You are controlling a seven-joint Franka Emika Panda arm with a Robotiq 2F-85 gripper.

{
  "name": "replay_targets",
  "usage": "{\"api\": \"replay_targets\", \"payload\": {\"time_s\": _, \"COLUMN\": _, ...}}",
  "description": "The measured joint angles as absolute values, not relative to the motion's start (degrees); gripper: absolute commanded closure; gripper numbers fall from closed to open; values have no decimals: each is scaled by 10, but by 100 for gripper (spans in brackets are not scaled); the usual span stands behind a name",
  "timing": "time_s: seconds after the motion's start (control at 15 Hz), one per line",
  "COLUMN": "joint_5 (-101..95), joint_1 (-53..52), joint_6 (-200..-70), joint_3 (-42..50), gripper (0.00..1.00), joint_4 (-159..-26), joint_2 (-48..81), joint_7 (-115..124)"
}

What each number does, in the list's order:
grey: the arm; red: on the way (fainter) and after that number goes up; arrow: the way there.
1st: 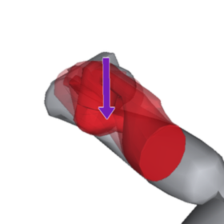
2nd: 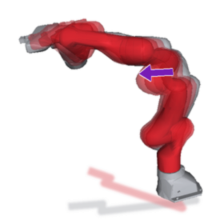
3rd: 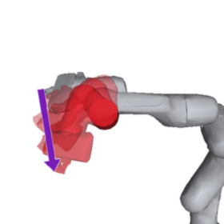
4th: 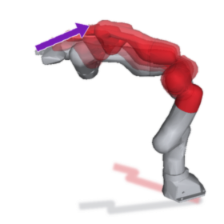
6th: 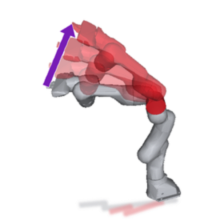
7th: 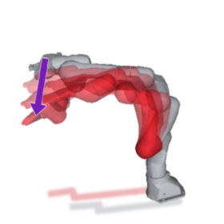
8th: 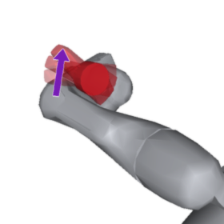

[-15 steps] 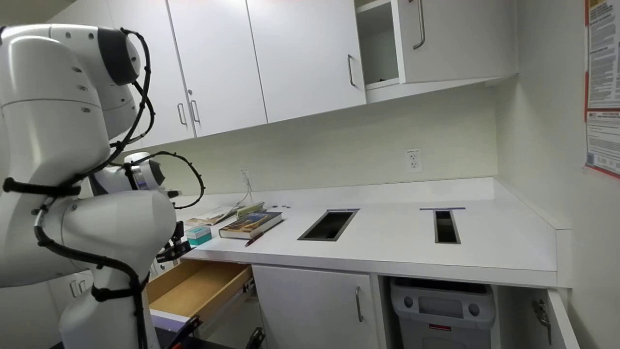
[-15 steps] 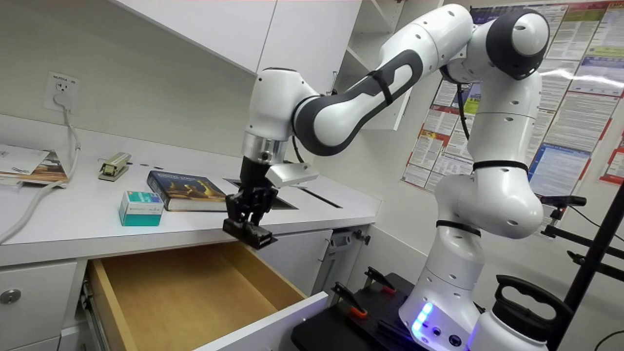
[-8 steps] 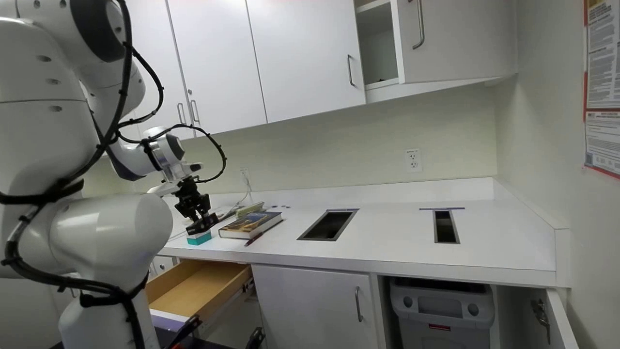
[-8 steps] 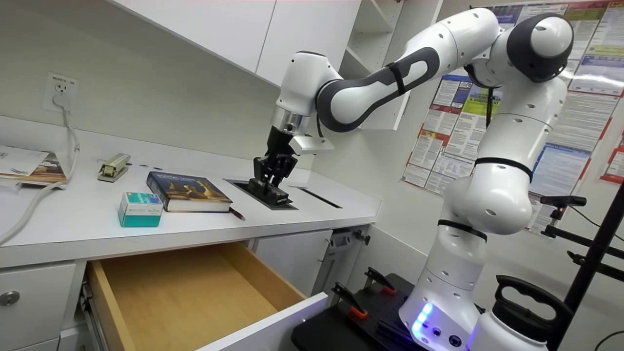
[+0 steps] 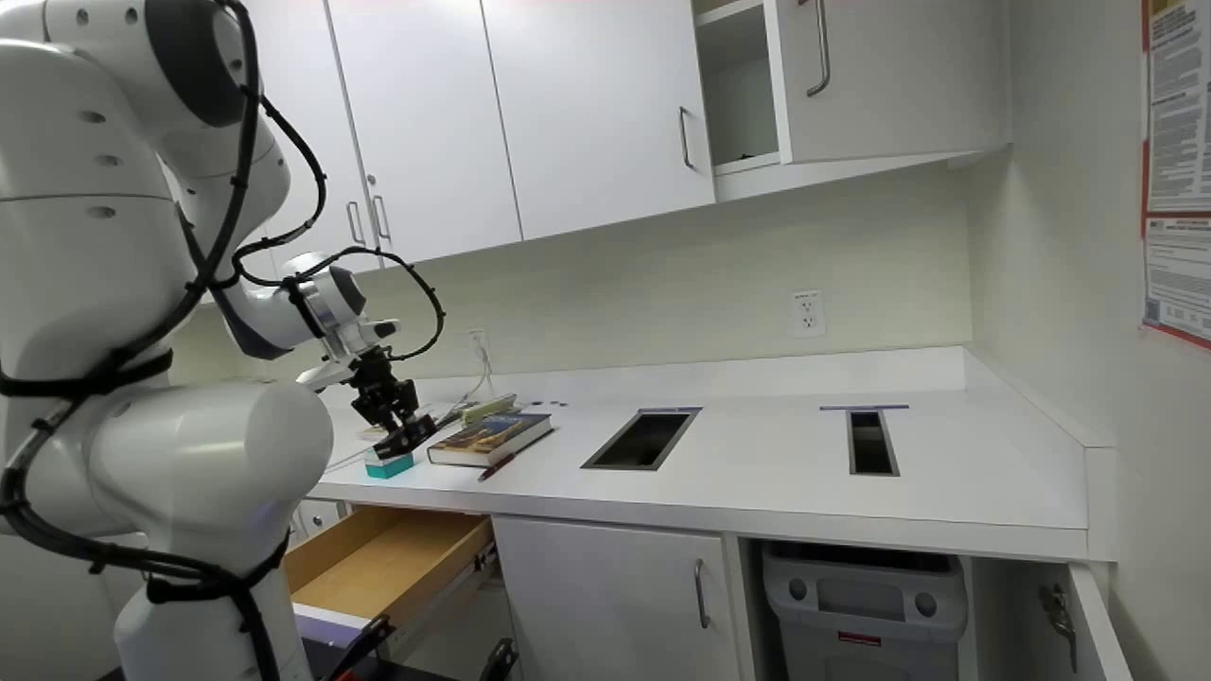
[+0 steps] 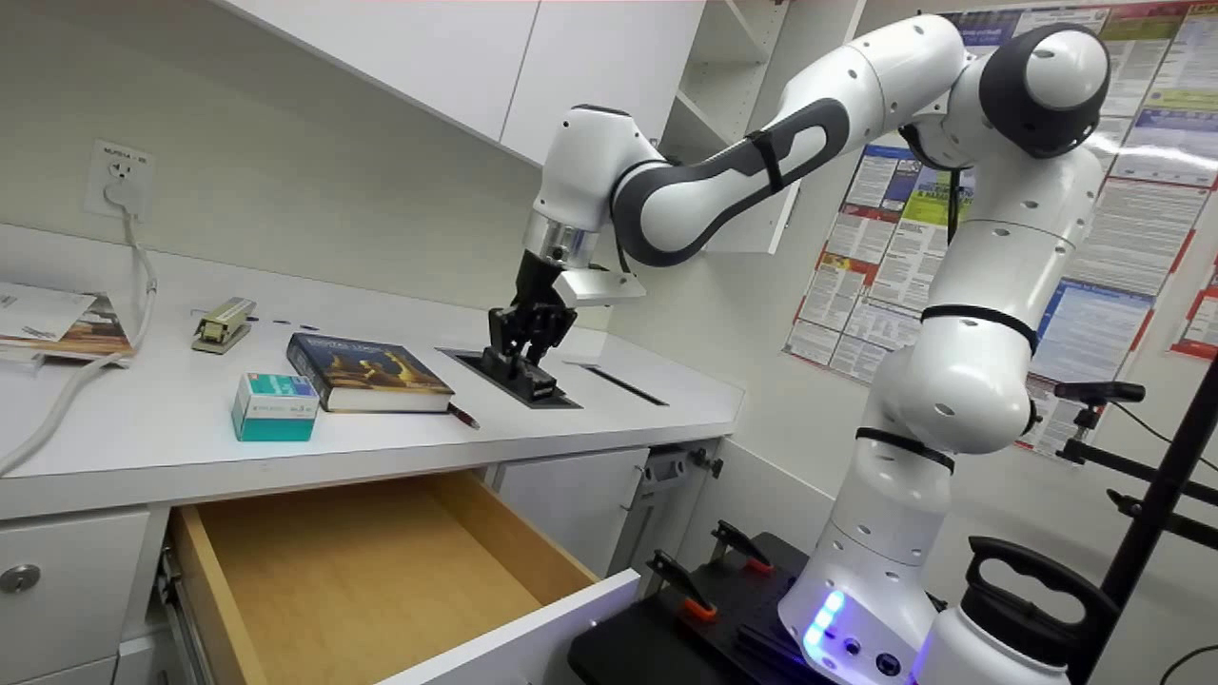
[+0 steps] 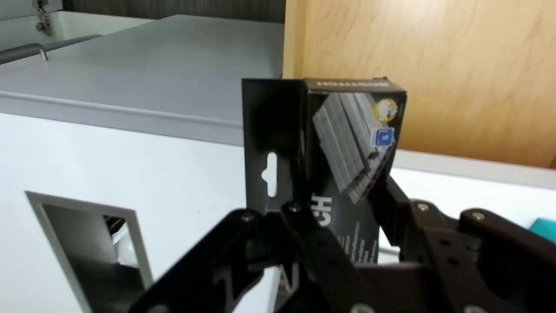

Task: Take the pen and the box out of the drawer and put them on the counter then close the drawer

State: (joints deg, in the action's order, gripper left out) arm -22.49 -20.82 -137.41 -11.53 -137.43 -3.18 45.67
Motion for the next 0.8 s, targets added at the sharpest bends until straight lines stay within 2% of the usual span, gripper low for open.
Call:
{"api": "replay_targets", "payload": {"time_s": 0.4, "joint_5": -369, "joint_1": -119, "joint_6": -1385, "joint_3": -83, "gripper": 84, "joint_4": -1273, "joint_2": 41, "joint_7": 578}}
{"api": "replay_targets", "payload": {"time_s": 0.8, "joint_5": -302, "joint_1": -93, "joint_6": -1385, "joint_3": -45, "gripper": 84, "joint_4": -1146, "joint_2": 154, "joint_7": 506}}
